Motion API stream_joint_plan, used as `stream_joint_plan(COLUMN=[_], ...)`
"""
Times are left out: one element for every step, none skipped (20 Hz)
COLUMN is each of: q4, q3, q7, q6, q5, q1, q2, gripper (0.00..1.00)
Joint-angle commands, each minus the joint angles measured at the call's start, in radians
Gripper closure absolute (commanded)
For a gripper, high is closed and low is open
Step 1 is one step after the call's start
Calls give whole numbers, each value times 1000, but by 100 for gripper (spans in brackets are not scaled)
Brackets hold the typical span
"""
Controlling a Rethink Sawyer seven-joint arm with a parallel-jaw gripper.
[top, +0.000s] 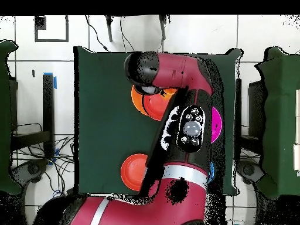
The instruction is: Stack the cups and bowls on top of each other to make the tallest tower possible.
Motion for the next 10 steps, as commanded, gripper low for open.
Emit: stream_joint_plan(q4=[79,79,83,86,88,91,102,108,119,126], q3=[21,17,15,11,7,3,-2,-5,-11,-14], q7=[173,175,180,182,184,185,189,191,194,194], q6=[-70,-76,-88,-97,-103,-108,-115,-113,-112,-102], q5=[-22,-22,-21,-20,-20,-19,-19,-15,-14,-8], q1=[27,29,32,34,37,39,45,48,56,59], q2=[58,60,60,60,60,59,50,44,30,18], gripper=[100,100,100,100,100,100,100,100,100,100])
